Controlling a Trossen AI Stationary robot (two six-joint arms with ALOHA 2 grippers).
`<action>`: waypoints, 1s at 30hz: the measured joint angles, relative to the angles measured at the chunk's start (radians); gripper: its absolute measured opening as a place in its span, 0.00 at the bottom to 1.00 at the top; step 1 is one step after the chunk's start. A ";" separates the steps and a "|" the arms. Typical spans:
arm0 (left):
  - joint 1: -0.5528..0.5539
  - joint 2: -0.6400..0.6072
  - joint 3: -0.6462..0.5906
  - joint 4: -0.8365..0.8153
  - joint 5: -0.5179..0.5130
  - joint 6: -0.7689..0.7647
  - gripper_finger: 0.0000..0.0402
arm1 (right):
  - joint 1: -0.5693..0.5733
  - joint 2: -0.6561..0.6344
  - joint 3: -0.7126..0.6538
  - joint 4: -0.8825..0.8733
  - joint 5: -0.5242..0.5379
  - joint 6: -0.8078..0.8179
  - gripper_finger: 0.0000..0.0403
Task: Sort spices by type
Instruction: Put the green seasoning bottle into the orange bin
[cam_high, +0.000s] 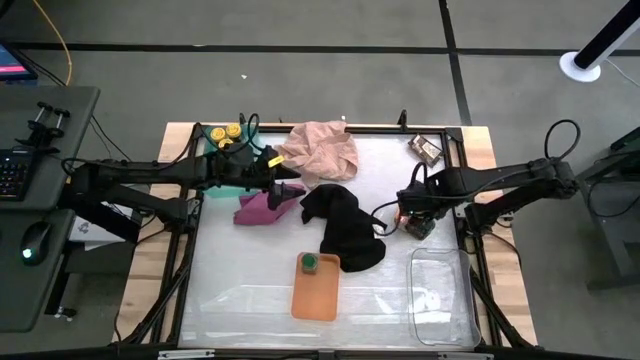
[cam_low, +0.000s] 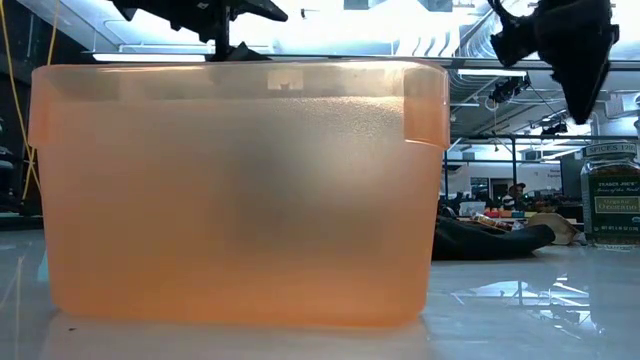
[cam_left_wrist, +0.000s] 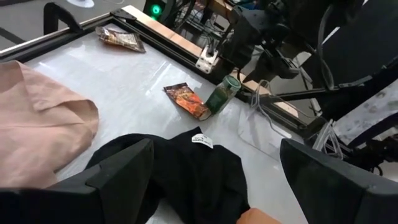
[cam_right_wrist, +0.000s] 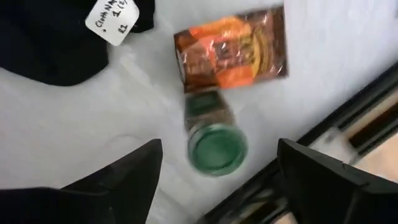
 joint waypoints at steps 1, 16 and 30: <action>0.000 0.000 0.000 0.000 0.000 -0.008 0.83 | -0.001 0.000 0.000 -0.004 0.026 -0.033 0.78; -0.001 0.001 0.000 0.065 -0.015 -0.083 0.83 | -0.007 -0.058 -0.163 0.124 -0.048 -0.207 0.79; 0.000 0.001 -0.001 0.082 -0.032 -0.072 0.83 | -0.029 -0.056 -0.167 0.131 -0.033 -0.153 0.79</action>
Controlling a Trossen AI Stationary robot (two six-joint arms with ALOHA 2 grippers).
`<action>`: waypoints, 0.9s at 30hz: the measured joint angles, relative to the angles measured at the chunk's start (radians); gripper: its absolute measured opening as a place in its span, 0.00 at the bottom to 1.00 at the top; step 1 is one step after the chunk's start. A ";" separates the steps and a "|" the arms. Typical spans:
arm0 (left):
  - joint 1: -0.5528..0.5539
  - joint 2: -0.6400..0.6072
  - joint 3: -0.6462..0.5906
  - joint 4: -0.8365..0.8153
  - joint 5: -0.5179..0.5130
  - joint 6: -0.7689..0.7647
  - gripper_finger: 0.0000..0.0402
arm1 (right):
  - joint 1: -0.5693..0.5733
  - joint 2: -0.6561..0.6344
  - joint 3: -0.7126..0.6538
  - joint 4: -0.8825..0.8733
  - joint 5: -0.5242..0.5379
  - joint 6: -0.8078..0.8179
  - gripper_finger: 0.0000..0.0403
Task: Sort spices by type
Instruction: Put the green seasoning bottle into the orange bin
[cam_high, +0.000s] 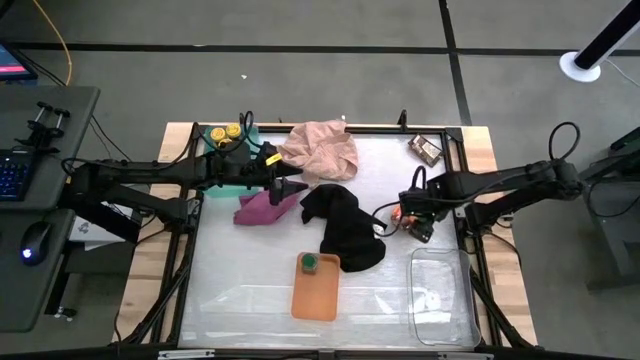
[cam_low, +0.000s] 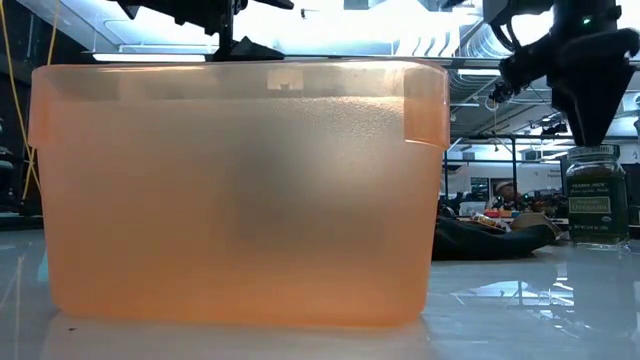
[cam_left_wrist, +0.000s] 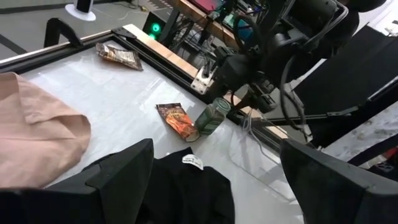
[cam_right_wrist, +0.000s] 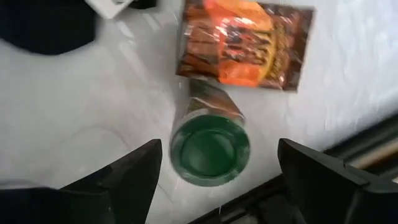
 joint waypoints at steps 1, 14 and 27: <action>0.000 0.000 0.000 0.000 -0.002 0.005 0.83 | -0.007 0.002 -0.007 0.000 -0.001 0.032 0.79; 0.000 0.000 0.000 0.018 -0.006 0.007 0.83 | -0.023 0.003 -0.147 0.140 -0.023 0.262 0.78; 0.000 0.000 0.000 0.018 -0.029 0.008 0.83 | -0.022 -0.003 -0.150 0.116 -0.043 0.217 0.47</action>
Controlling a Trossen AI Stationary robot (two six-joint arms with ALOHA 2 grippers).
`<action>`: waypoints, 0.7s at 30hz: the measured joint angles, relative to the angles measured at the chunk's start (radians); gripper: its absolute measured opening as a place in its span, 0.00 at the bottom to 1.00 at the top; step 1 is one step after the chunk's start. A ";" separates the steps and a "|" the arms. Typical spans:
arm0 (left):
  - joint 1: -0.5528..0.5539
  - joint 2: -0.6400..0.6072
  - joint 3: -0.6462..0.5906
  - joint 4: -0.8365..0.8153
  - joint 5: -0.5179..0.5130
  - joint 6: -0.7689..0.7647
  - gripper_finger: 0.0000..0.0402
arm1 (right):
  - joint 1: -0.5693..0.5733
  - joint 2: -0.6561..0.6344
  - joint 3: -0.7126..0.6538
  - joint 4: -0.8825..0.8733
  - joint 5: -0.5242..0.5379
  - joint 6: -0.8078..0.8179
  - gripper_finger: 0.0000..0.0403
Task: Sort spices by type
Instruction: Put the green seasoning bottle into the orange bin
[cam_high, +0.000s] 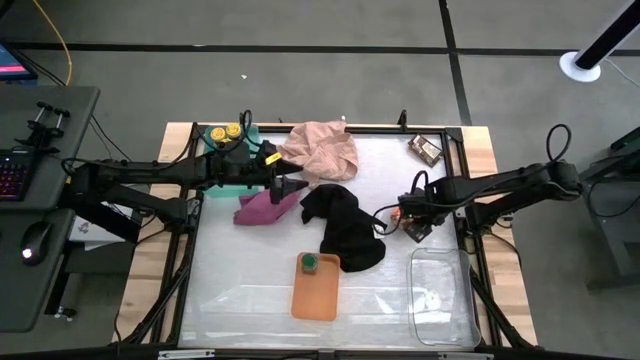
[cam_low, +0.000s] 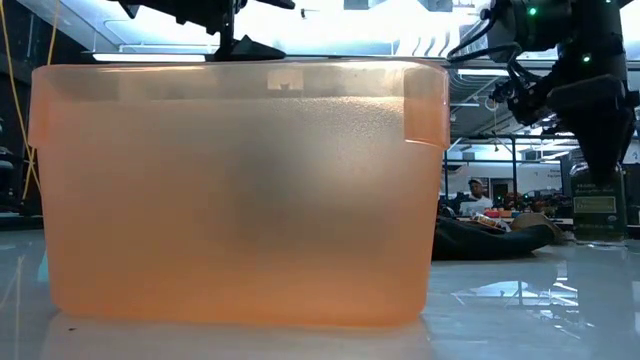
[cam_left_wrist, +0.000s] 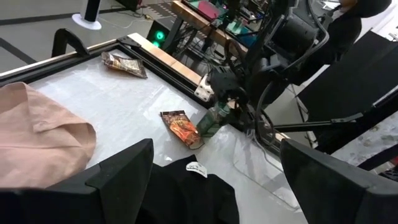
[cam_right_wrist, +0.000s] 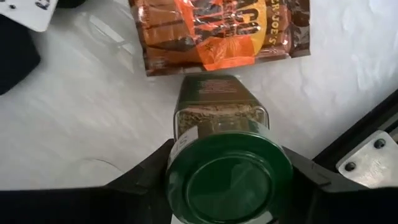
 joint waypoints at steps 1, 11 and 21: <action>0.000 0.000 0.000 0.000 -0.004 0.000 0.83 | 0.000 0.000 0.018 -0.016 -0.004 -0.013 0.47; 0.005 0.000 0.000 -0.003 -0.006 0.024 0.83 | 0.000 0.001 0.428 0.137 0.045 -0.248 0.47; 0.005 0.000 0.000 -0.014 -0.006 0.026 0.83 | 0.088 0.318 0.570 0.350 -0.185 -0.609 0.47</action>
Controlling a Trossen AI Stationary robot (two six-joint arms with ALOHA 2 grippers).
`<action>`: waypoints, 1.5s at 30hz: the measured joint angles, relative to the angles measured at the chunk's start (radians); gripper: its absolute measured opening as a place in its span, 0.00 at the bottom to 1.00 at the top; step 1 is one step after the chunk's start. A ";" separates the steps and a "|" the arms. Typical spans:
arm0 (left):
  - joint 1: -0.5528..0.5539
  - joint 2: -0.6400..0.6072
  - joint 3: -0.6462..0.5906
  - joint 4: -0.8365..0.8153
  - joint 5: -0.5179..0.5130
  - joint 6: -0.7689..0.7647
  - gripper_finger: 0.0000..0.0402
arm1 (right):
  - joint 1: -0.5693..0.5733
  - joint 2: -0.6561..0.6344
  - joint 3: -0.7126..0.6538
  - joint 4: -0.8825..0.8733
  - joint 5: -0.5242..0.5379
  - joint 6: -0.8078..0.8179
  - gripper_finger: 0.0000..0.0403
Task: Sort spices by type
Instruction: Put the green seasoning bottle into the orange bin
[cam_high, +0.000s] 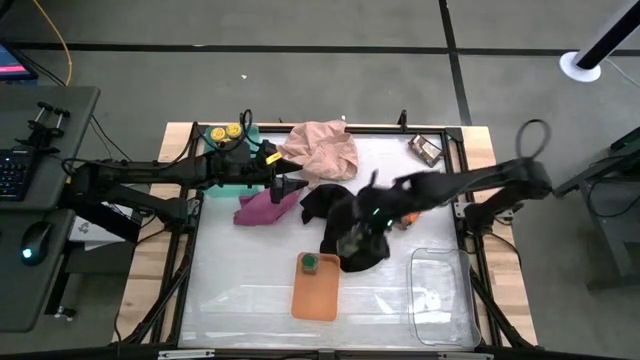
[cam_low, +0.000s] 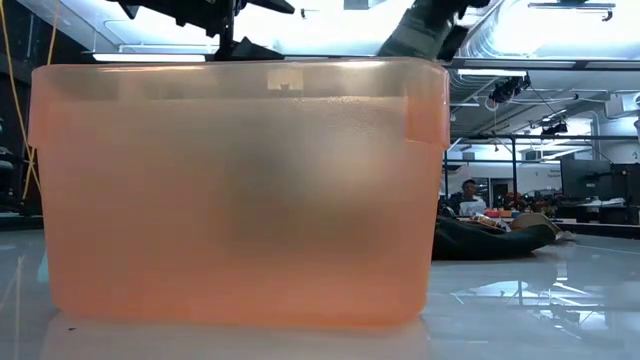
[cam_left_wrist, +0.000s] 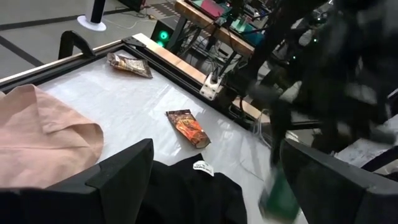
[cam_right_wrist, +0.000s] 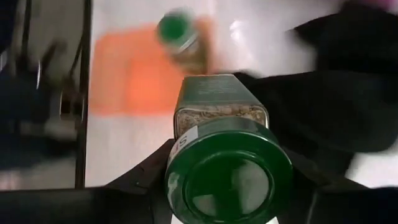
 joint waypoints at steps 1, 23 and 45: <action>0.000 0.000 0.000 -0.001 0.000 0.000 0.83 | 0.017 0.040 0.013 -0.001 -0.006 -0.023 0.47; 0.000 0.000 0.000 0.002 -0.003 0.017 0.83 | 0.087 0.385 0.168 0.066 -0.011 -0.100 0.47; 0.000 0.000 0.000 0.004 -0.003 0.027 0.83 | 0.087 0.395 0.179 0.036 0.059 -0.062 0.66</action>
